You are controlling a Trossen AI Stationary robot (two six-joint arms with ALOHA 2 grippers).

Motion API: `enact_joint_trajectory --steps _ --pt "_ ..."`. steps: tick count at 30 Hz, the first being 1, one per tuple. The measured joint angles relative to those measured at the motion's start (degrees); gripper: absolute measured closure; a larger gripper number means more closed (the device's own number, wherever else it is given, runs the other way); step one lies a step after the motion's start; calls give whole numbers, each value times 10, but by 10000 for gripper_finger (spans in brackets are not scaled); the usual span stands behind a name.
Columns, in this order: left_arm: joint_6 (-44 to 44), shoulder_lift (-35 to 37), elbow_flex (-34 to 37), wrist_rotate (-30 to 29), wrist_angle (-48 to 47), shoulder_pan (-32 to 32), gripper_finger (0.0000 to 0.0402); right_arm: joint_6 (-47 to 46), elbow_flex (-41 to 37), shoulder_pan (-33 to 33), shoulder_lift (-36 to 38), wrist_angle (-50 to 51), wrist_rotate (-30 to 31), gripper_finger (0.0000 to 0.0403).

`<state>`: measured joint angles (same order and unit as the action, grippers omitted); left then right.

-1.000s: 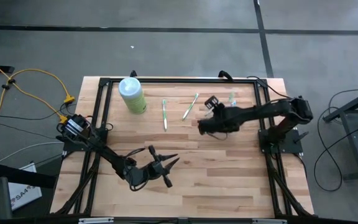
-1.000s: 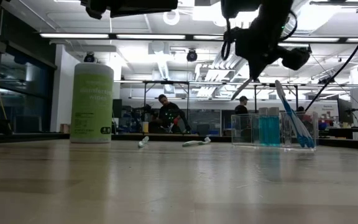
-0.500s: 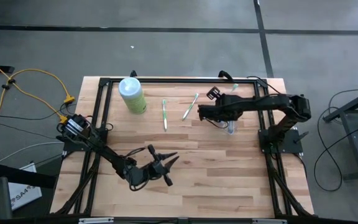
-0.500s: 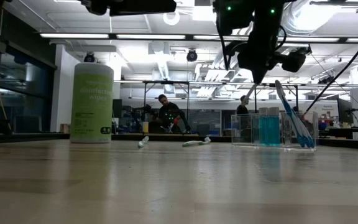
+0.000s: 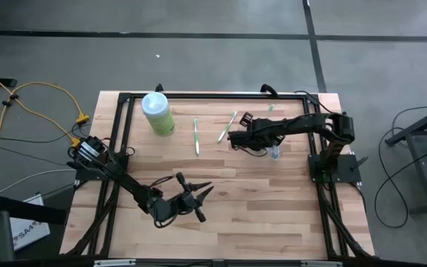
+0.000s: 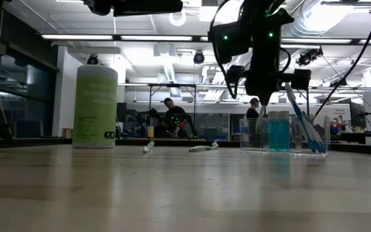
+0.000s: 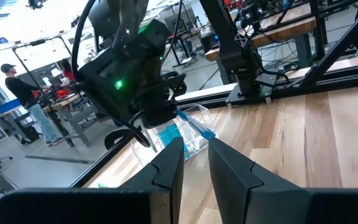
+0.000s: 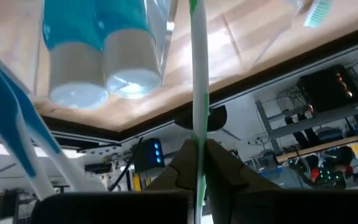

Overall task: Pick & Place toothbrushing station
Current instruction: Put the bottom green toothbrush into the left of the transparent organizer

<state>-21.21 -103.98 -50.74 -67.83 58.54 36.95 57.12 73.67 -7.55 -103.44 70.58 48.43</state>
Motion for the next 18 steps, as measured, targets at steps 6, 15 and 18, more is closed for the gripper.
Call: enact_joint_trajectory --steps 6,15,18 --pt "0 0 0 0 0 1 332 7 0 7 -1 -13 -11 399" --pt "0 0 0 0 0 0 332 17 0 36 -1 -38 -62 399" --pt "0 0 0 0 0 0 332 14 0 36 -1 -38 -70 399"
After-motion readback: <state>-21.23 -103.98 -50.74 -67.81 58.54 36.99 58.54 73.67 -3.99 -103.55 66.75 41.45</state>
